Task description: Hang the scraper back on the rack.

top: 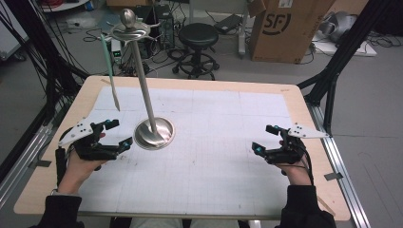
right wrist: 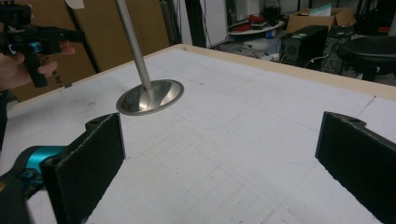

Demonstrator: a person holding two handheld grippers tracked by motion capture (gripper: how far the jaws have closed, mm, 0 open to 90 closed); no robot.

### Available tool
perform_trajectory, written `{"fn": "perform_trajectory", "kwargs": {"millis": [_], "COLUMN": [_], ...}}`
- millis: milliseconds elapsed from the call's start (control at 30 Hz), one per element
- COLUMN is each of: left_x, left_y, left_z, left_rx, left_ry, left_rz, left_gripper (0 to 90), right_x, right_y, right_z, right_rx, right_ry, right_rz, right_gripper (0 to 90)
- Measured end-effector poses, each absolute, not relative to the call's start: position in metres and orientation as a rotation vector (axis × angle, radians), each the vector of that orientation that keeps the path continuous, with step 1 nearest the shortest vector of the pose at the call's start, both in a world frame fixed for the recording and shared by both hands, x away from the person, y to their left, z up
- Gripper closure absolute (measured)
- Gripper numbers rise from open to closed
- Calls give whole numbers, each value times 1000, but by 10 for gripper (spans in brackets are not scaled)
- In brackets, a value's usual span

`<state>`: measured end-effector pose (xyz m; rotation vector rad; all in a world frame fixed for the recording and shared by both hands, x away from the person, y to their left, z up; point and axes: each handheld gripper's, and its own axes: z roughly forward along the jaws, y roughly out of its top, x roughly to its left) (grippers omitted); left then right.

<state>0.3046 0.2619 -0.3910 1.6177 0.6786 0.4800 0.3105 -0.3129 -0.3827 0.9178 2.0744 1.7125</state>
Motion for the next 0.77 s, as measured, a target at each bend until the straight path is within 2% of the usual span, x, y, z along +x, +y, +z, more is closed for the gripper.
{"fn": "perform_trajectory", "kwargs": {"millis": [767], "left_x": [308], "left_y": [264], "left_z": [-421], "left_rx": [1667], "left_ry": [778], "left_rz": [460], "left_gripper": [70], "right_x": [314], "right_y": [-316], "right_z": [-392], "right_rx": [921], "right_ry": [2088], "right_rz": [1689], "right_gripper": [4]}}
